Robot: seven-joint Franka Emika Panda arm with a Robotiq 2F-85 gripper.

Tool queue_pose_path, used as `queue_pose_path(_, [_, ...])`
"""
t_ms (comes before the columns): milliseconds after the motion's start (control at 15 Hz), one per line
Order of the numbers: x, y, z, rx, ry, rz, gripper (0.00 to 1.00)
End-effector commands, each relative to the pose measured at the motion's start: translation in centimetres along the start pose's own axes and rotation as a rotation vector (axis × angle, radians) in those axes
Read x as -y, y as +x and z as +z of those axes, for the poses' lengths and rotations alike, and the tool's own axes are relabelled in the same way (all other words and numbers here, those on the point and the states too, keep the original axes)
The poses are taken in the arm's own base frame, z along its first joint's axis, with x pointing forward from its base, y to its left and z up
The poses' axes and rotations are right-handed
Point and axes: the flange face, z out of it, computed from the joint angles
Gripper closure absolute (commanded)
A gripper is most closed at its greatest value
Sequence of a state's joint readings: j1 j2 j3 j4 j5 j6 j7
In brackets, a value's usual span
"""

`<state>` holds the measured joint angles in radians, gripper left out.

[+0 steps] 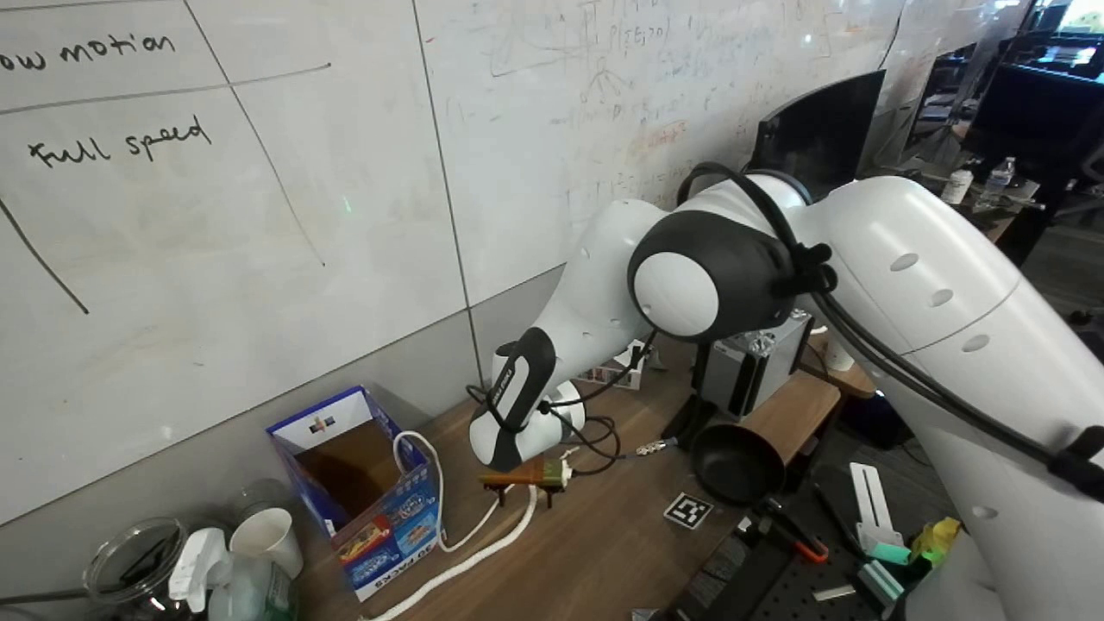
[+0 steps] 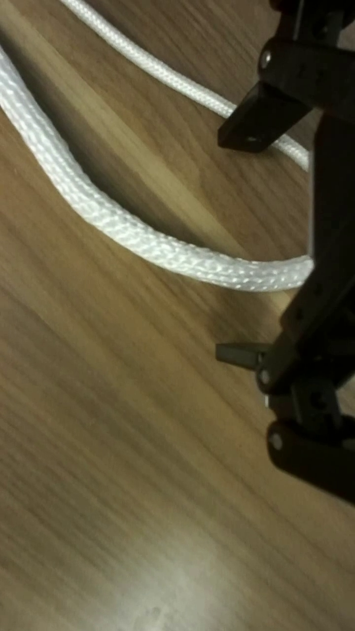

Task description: Put the string in the blue box

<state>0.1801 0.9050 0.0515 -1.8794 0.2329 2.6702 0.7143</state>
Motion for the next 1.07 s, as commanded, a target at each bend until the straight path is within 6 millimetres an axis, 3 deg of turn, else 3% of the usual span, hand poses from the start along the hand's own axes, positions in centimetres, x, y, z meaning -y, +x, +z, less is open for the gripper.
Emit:
queue_pose_path(0, [-0.2,-0.1,-0.5,-0.003,0.026,-0.014,0.00])
queue_pose_path(67, [-0.2,-0.1,-0.5,-0.013,0.026,-0.015,0.25])
queue_pose_path(133, [-0.2,-0.2,-0.5,-0.022,0.029,-0.032,0.27])
queue_pose_path(667, [0.0,-0.4,-1.2,-0.053,0.043,-0.067,0.86])
queue_pose_path(867, [0.3,-0.7,-1.4,-0.043,0.046,-0.077,0.91])
queue_pose_path(1000, [0.8,-1.5,-2.0,-0.030,0.055,-0.088,0.88])
